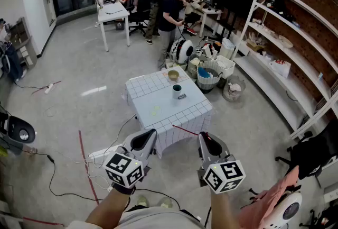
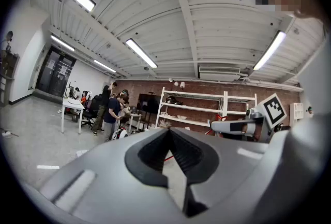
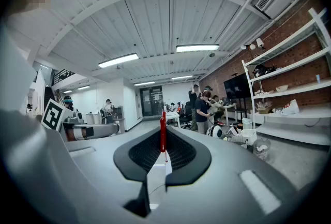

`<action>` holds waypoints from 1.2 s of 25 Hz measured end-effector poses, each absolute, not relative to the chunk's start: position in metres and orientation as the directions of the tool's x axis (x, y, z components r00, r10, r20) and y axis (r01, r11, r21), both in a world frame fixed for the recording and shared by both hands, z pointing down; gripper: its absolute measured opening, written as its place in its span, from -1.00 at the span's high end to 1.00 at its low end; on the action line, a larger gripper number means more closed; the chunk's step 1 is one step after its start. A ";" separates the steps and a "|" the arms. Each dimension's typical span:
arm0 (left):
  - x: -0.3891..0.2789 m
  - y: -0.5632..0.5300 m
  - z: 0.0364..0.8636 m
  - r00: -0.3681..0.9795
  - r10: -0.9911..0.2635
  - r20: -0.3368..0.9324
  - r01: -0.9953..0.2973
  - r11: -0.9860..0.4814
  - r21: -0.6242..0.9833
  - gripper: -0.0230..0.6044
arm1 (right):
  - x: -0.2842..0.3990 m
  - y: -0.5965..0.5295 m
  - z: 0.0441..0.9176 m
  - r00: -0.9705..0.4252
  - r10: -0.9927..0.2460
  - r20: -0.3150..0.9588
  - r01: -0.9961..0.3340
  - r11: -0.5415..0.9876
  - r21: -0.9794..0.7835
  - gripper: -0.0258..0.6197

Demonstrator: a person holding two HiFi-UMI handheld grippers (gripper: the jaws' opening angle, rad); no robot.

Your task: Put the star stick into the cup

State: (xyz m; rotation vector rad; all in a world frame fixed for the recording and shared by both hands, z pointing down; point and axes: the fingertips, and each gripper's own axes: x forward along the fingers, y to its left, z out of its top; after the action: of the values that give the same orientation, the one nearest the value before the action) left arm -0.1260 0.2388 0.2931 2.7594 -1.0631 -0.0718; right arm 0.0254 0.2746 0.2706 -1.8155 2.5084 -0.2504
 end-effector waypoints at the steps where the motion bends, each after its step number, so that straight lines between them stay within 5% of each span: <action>1: -0.126 0.239 0.293 0.742 -0.670 0.021 -0.661 -0.726 0.187 0.91 | 0.026 0.275 0.271 -0.318 -0.946 0.066 -0.940 0.305 -0.149 0.83; 30: -0.091 0.234 0.277 0.703 -0.711 0.016 -0.707 -0.696 0.127 0.91 | 0.075 0.274 0.270 -0.331 -0.943 0.009 -0.923 0.322 -0.209 0.83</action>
State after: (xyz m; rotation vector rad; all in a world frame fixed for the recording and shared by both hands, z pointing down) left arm -0.0909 0.2343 0.2769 2.7839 -1.1643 -0.0519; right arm 0.0745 0.2745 0.2695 -1.7445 2.4594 -0.2678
